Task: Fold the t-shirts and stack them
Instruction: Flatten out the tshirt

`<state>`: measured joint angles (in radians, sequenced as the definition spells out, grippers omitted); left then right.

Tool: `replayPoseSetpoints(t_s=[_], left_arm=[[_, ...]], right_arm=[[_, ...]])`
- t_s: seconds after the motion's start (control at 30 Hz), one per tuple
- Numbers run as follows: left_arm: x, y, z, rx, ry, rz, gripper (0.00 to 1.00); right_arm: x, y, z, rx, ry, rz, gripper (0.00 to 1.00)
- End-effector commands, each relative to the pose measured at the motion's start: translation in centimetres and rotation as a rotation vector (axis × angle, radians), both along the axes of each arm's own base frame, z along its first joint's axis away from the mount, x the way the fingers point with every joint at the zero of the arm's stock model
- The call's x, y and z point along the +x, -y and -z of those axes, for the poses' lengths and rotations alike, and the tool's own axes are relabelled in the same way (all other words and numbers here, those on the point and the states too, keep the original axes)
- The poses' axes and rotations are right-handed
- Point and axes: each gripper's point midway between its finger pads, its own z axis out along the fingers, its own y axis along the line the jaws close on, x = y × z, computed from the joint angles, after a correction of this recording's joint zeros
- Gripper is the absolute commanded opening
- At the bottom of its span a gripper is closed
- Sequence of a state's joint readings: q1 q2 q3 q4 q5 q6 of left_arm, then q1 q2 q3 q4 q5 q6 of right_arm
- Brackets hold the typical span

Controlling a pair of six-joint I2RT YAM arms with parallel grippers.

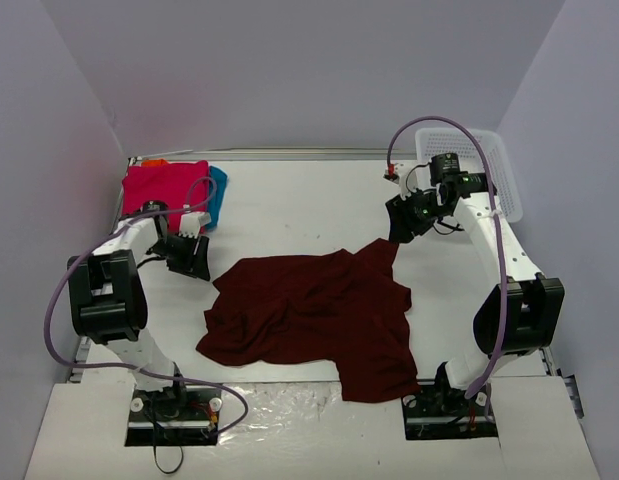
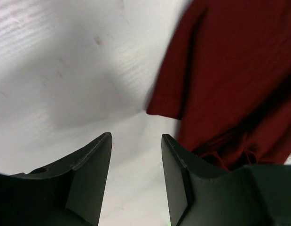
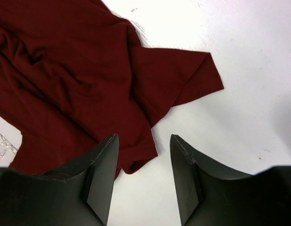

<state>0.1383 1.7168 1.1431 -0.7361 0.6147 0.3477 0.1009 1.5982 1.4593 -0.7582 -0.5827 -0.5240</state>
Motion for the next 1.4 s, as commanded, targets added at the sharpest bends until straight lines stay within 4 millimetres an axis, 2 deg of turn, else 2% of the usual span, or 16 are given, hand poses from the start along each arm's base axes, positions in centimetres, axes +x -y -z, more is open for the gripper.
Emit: replayPoseSetpoints(t_s=[0.0, 0.27, 0.5, 0.73, 0.9, 1.07, 1.37], left_arm=[[3.0, -0.7, -1.3, 0.053, 0.101, 0.015, 0.45], [4.1, 1.2, -0.4, 0.004, 0.092, 0.058, 0.43], [3.4, 3.0, 0.2, -0.051, 0.05, 0.121, 0.35], [2.6, 3.5, 0.9, -0.07, 0.015, 0.165, 0.32], [1.8, 4.0, 1.4, -0.066, -0.01, 0.205, 0.24], [0.5, 4.2, 1.7, -0.048, -0.037, 0.251, 0.24], [-0.4, 3.7, 2.8, -0.013, -0.068, 0.269, 0.23]], right_arm=[[-0.6, 0.0, -0.7, 0.0, 0.02, 0.001, 0.44], [-0.6, 0.1, -0.1, -0.007, 0.011, 0.003, 0.45], [-0.5, 0.4, 0.3, -0.018, 0.01, 0.011, 0.45], [-0.6, 0.7, 0.8, -0.034, 0.009, 0.022, 0.45], [-0.5, 0.8, 0.9, -0.042, 0.012, 0.029, 0.45], [-0.5, 0.9, 1.0, -0.045, 0.012, 0.03, 0.45], [-0.6, 1.0, 1.1, -0.05, 0.016, 0.033, 0.45]])
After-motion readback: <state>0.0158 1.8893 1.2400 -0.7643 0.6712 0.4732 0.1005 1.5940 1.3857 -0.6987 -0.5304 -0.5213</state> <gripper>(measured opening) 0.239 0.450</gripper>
